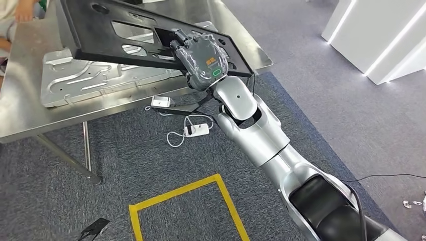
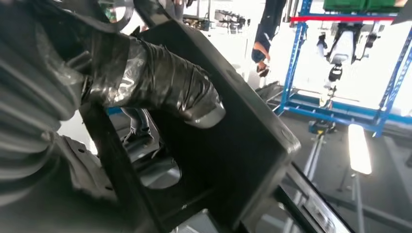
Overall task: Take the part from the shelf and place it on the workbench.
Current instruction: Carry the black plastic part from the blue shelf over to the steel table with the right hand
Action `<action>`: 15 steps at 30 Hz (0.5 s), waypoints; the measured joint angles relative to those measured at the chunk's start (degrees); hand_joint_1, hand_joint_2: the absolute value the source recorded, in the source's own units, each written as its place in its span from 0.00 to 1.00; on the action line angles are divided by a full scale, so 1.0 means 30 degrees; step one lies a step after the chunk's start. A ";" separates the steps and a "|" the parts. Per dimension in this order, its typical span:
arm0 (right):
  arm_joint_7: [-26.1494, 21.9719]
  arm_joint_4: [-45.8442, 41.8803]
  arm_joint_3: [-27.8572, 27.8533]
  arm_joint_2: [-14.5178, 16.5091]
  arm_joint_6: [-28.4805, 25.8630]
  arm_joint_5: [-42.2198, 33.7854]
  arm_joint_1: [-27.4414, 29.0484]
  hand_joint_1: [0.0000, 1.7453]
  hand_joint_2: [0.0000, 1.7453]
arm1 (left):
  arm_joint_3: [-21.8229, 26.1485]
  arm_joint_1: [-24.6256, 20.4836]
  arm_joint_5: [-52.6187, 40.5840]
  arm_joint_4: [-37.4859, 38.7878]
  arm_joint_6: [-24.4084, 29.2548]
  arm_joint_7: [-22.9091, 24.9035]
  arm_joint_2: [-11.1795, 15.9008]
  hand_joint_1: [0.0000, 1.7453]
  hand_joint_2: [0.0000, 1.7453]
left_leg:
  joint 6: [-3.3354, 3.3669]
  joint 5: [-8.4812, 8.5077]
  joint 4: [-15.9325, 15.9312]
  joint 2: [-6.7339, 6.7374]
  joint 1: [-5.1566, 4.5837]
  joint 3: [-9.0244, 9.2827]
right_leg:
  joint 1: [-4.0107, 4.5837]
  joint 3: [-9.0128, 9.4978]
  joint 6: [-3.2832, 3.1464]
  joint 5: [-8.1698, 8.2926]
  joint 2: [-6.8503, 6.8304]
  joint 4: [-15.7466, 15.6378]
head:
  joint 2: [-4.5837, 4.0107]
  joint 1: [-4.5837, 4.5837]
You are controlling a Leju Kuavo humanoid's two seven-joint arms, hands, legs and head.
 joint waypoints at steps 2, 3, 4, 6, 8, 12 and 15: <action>0.0007 0.0058 0.0020 -0.0035 0.0005 -0.0006 0.0059 1.00 1.00 | 0.0000 0.0030 0.0000 0.0007 -0.0011 0.0011 -0.0002 0.00 1.00 | 0.0003 -0.0251 0.0004 -0.0597 -0.0021 0.0315 | 0.0026 -0.1031 -0.0003 -0.0238 0.0084 0.0508 | 0.0000 0.0000; 0.0011 0.0075 0.0029 -0.0038 0.0005 -0.0018 0.0069 1.00 1.00 | 0.0000 0.0054 0.0002 0.0015 -0.0018 0.0016 -0.0007 0.00 1.00 | -0.0021 -0.0388 0.0006 -0.0891 -0.0028 0.0512 | 0.0055 -0.1065 -0.0068 0.0286 0.0143 -0.0185 | 0.0000 0.0002; 0.0013 0.0082 0.0036 -0.0038 0.0005 -0.0031 0.0066 1.00 1.00 | 0.0000 0.0072 0.0002 0.0022 -0.0022 0.0022 -0.0016 0.00 1.00 | -0.0056 -0.0529 0.0006 -0.1171 -0.0027 0.0706 | 0.0090 -0.0857 -0.0181 0.1221 0.0320 -0.1363 | 0.0000 0.0002; 0.0013 0.0108 0.0053 -0.0051 0.0007 -0.0051 0.0052 1.00 1.00 | 0.0000 0.0098 0.0002 0.0051 -0.0027 0.0022 -0.0073 0.00 1.00 | -0.0157 -0.0775 -0.0003 -0.1656 0.0018 0.0956 | 0.0137 -0.0299 -0.0453 0.3235 0.1085 -0.3900 | 0.0000 -0.0006; 0.0013 0.0140 0.0093 -0.0047 0.0015 -0.0051 0.0053 1.00 1.00 | 0.0004 0.0118 0.0004 0.0084 -0.0042 0.0029 -0.0111 0.00 1.00 | -0.0339 -0.0916 -0.0007 -0.2041 0.0106 0.0998 | 0.0222 0.0040 -0.0635 0.3995 0.1511 -0.5060 | 0.0000 -0.0005; 0.0029 0.0095 0.0127 0.0038 0.0009 -0.0051 0.0009 1.00 1.00 | 0.0007 0.0126 0.0016 0.0111 -0.0029 0.0049 -0.0015 0.00 1.00 | -0.0639 -0.1119 0.0716 -0.1425 -0.0027 0.0880 | 0.0157 0.0908 -0.1024 0.3692 0.0673 -0.5462 | 0.0000 -0.0027; 0.0027 0.0099 0.0127 0.0066 0.0016 -0.0051 -0.0004 1.00 1.00 | 0.0007 0.0002 0.0011 0.0115 -0.0022 0.0044 0.0006 0.00 1.00 | -0.0864 -0.2098 0.3900 0.0091 -0.0069 -0.0979 | 0.0170 0.1566 -0.1146 0.3264 0.0041 -0.5584 | 0.0000 -0.0073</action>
